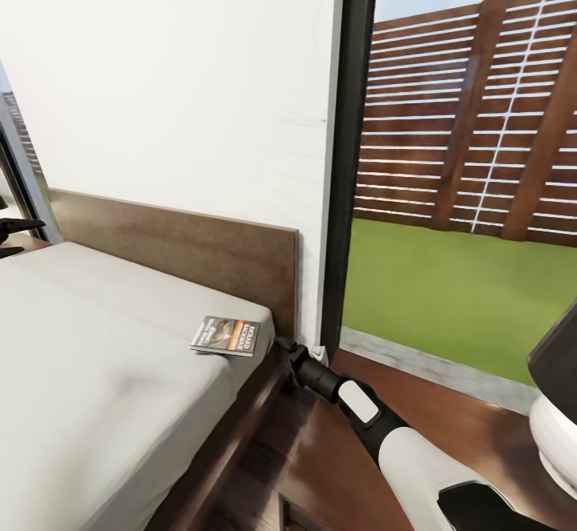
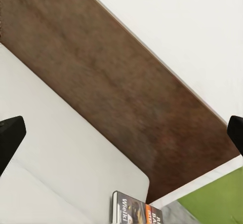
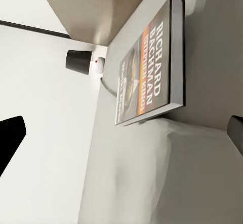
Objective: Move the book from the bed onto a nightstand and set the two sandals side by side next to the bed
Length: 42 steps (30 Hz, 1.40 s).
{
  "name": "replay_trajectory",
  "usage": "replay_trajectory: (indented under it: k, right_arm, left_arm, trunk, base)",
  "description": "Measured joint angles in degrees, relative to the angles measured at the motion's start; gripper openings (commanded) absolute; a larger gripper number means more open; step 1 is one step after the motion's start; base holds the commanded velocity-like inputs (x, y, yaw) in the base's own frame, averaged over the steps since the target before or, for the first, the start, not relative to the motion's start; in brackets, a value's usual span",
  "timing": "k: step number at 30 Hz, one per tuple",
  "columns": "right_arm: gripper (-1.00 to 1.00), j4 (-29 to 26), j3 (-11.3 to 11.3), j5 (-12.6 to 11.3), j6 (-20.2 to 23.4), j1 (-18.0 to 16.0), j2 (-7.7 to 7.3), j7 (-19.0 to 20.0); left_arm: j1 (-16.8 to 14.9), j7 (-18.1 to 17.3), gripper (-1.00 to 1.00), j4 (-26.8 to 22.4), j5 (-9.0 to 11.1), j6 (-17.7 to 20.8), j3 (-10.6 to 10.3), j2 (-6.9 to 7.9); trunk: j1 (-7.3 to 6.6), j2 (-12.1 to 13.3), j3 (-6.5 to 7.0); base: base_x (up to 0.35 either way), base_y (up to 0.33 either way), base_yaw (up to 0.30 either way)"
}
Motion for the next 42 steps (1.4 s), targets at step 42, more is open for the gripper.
replay_trajectory:
  k: [42]
  right_arm:
    - [1.00, 0.1, -0.3, -0.1, -0.4, 0.0, 0.00, 0.0]
  left_arm:
    - [0.0, 0.0, 1.00, 0.1, 0.0, 0.0, 0.2, 0.26]
  trunk:
    - [0.00, 0.0, 0.00]
  base:
    - [0.000, 0.002, 0.032]
